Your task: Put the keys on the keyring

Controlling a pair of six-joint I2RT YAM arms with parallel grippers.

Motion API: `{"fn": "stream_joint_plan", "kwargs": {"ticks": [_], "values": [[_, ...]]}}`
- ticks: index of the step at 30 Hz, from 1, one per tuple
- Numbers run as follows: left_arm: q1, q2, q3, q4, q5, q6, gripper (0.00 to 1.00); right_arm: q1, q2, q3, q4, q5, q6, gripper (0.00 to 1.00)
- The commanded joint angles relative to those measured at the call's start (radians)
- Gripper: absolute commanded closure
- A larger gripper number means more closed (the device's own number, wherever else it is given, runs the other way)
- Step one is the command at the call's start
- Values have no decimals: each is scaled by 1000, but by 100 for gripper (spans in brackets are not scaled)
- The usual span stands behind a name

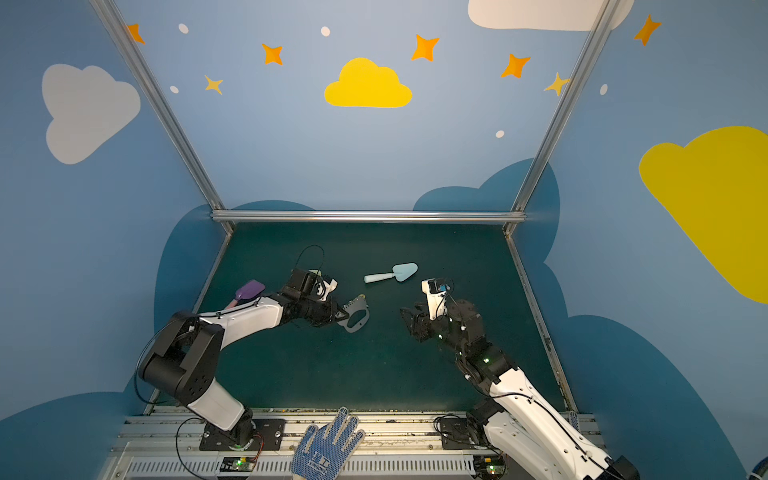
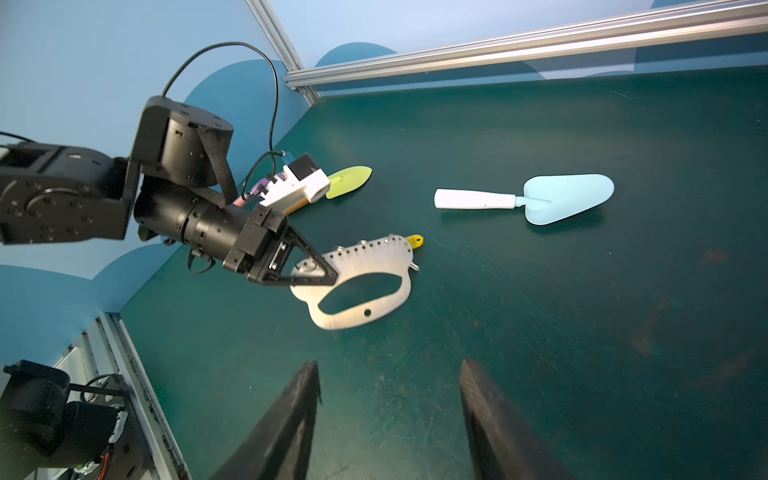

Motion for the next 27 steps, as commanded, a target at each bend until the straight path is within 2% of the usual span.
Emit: {"fn": "stream_joint_plan", "kwargs": {"ticks": [1, 10, 15, 18, 20, 22, 27], "values": [[-35, -3, -7, 112, 27, -53, 96, -5, -8, -17, 7, 8, 3, 43], [-93, 103, -13, 179, 186, -66, 96, -6, -8, -26, 14, 15, 7, 43], [-88, 138, 51, -27, 251, 45, 96, -8, -8, -28, 11, 17, 10, 43], [-84, 153, 67, -87, 276, 77, 94, -8, -4, -31, 17, 17, 13, 43], [-76, 155, 68, -112, 257, 77, 90, -8, 0, -33, 23, 17, 16, 43], [-62, 146, 64, -137, 222, 79, 77, -9, 4, -33, 26, 17, 19, 43], [1, 85, 41, -182, 163, 88, 62, -9, -4, -32, 16, 16, 13, 43]]}}
